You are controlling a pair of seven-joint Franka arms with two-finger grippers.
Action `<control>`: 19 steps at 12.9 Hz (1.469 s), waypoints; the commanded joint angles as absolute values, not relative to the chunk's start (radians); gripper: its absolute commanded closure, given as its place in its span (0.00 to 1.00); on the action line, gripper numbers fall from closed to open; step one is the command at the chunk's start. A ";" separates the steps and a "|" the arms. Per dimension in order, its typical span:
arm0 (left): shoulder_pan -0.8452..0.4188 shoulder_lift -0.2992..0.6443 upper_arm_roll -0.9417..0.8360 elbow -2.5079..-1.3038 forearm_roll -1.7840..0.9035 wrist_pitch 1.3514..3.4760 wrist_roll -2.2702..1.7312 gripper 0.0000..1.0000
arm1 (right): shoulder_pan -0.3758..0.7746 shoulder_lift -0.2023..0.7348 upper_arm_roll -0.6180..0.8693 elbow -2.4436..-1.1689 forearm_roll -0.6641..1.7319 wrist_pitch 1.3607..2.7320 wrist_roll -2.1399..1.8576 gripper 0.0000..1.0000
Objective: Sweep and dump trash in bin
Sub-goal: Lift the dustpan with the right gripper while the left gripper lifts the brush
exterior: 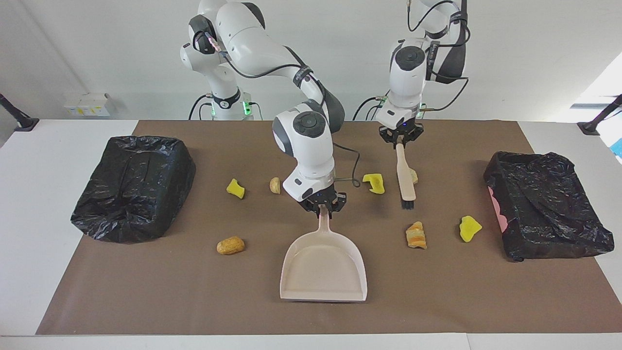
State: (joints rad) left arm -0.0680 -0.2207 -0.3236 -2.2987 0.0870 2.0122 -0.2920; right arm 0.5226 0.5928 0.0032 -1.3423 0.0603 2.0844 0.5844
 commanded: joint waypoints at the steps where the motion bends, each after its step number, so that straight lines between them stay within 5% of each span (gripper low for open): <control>1: -0.071 -0.086 -0.183 -2.153 0.149 2.006 -0.153 1.00 | 0.511 0.532 0.012 -1.384 0.064 2.037 0.499 1.00; 7: -0.069 0.132 -0.009 -1.947 0.305 2.003 -0.048 1.00 | 0.479 0.444 0.014 -1.480 0.066 1.951 0.064 1.00; 19: -0.041 0.155 0.058 -2.032 0.351 2.063 -0.002 1.00 | 0.396 0.218 0.012 -1.643 0.067 1.715 -0.762 1.00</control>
